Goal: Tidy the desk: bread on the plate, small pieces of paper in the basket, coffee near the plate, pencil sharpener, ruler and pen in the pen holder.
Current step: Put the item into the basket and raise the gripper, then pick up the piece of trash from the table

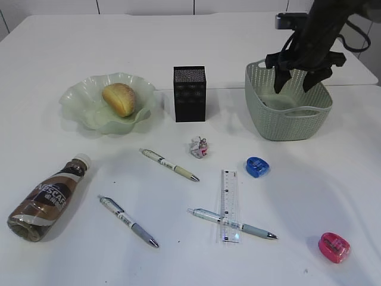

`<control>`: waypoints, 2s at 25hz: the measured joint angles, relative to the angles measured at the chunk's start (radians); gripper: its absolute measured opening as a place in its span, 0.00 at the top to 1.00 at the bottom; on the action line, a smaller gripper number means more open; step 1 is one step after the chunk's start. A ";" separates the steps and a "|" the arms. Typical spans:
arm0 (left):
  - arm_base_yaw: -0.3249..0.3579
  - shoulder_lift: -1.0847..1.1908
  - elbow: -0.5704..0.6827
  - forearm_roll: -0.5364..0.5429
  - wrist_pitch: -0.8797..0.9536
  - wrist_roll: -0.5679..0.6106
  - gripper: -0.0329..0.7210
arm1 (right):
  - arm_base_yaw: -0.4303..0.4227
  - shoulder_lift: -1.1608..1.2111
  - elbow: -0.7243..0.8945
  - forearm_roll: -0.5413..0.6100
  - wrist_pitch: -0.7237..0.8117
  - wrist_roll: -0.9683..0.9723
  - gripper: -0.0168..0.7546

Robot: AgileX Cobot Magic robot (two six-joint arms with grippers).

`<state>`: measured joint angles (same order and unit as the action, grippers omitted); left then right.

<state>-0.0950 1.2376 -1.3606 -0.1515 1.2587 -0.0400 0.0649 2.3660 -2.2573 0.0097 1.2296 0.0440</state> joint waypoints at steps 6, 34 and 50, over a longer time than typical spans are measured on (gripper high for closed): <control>0.000 0.000 0.000 0.000 0.000 0.000 0.34 | 0.000 -0.092 -0.011 0.095 0.006 0.000 0.28; 0.000 0.000 0.000 0.000 0.000 0.000 0.34 | 0.348 -0.116 0.040 0.083 0.017 -0.033 0.29; 0.000 0.000 0.000 0.002 0.000 0.000 0.34 | 0.353 0.057 0.040 0.060 0.015 -0.034 0.29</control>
<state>-0.0950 1.2376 -1.3606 -0.1497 1.2587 -0.0400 0.4180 2.4233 -2.2173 0.0692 1.2450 0.0098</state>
